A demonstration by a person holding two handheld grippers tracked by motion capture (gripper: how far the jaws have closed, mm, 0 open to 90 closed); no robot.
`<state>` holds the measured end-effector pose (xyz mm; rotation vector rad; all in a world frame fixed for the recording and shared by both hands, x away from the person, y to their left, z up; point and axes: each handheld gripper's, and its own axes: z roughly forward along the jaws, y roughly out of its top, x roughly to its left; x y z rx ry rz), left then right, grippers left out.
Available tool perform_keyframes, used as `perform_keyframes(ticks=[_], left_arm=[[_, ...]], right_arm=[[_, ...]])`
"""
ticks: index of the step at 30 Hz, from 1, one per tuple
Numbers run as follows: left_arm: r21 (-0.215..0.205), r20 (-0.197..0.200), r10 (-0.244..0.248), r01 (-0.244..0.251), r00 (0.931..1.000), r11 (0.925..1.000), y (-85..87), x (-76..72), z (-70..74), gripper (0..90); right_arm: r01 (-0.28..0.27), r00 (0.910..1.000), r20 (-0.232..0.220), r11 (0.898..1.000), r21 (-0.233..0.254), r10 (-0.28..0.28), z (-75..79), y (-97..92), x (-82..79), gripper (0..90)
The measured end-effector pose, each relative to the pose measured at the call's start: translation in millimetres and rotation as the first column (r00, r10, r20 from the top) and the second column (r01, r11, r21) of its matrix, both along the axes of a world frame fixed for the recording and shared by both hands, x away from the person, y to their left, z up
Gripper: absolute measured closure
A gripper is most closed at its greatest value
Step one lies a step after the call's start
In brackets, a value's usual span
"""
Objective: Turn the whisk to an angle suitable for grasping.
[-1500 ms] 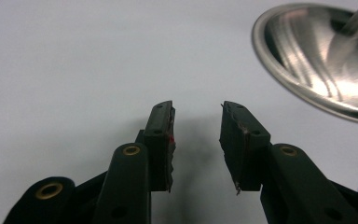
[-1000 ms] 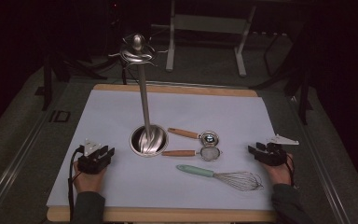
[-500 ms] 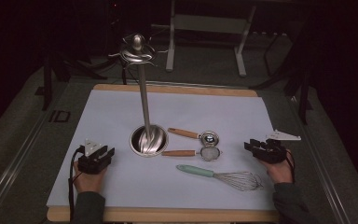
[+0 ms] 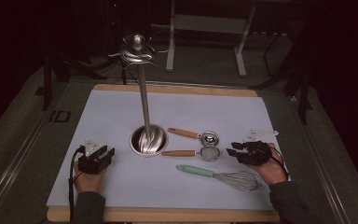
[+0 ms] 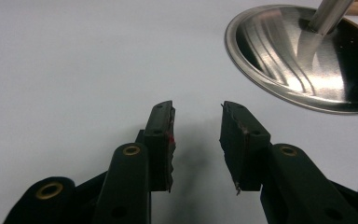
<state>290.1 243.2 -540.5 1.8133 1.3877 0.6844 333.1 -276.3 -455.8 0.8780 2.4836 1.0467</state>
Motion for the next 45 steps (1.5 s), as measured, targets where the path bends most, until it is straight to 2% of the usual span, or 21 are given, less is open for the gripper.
perform_keyframes(ticks=[6,12,18,20,21,23,30,34,35,38,39,40,41,44,45], left_arm=[[0.007,0.002,0.001,-0.001,1.0000,1.0000,-0.5,-0.5,0.2,64.1],[0.011,0.003,0.000,0.000,1.0000,0.9999,-1.4,-0.4,0.0,63.9],[0.010,0.003,0.002,-0.002,1.0000,1.0000,-1.3,-0.5,0.0,63.6],[0.010,0.003,0.003,-0.003,1.0000,0.9999,-1.2,-0.4,0.0,63.2],[0.010,0.002,0.003,-0.003,1.0000,0.9999,-1.1,-0.4,0.0,62.9],[0.010,0.003,0.003,-0.003,1.0000,0.9999,-1.1,-0.5,0.0,62.9],[0.010,0.004,0.004,-0.004,1.0000,0.9999,-1.0,-0.6,0.1,62.4],[0.010,0.004,0.005,-0.005,1.0000,0.9999,-1.1,-0.6,0.1,62.4],[0.010,0.004,0.005,-0.005,1.0000,0.9999,-1.1,-0.6,0.1,62.4],[0.010,0.003,0.005,-0.005,1.0000,0.9999,-1.0,-0.6,0.1,62.2],[0.011,0.004,0.005,-0.005,1.0000,0.9999,-1.0,-0.6,0.1,62.1],[0.011,0.004,0.005,-0.005,1.0000,0.9999,-1.0,-0.6,0.1,62.0],[0.011,0.003,0.005,-0.005,1.0000,0.9999,-1.0,-0.6,0.1,62.0],[0.011,0.004,0.006,-0.006,1.0000,0.9999,-1.0,-0.6,0.1,61.9],[0.011,0.004,0.007,-0.007,1.0000,0.9999,-1.0,-0.6,0.1,61.8]], right_arm=[[-0.088,0.9941,-0.067,0.995,-0.042,0.085,1.4,17.0,4.3,63.8],[-0.161,0.9793,-0.136,0.984,-0.072,0.150,1.1,27.1,8.5,63.8],[-0.215,0.9574,-0.213,0.973,-0.077,0.195,-0.9,31.3,15.6,62.2],[-0.229,0.9484,-0.240,0.971,-0.064,0.207,-2.0,33.0,18.3,61.9],[-0.237,0.9412,-0.260,0.970,-0.057,0.215,-3.3,34.7,19.7,61.9],[-0.253,0.9320,-0.284,0.965,-0.066,0.225,-5.9,38.7,21.3,61.9],[-0.305,0.9014,-0.342,0.950,-0.066,0.265,-13.9,52.5,22.1,61.9],[-0.343,0.8787,-0.377,0.936,-0.072,0.293,-18.9,58.9,21.8,62.0],[-0.356,0.8705,-0.386,0.932,-0.066,0.305,-20.7,60.0,22.5,62.1],[-0.371,0.8556,-0.410,0.927,-0.060,0.316,-24.4,62.0,23.8,62.4],[-0.380,0.8463,-0.424,0.923,-0.057,0.322,-26.0,62.7,24.5,63.6],[-0.386,0.8423,-0.429,0.921,-0.056,0.327,-27.2,63.2,24.9,64.1],[-0.392,0.8347,-0.443,0.918,-0.059,0.328,-28.7,64.4,25.0,65.3],[-0.401,0.8255,-0.460,0.913,-0.069,0.327,-32.0,66.7,26.0,67.4],[-0.404,0.8194,-0.469,0.912,-0.066,0.330,-33.3,67.8,26.3,68.1]])
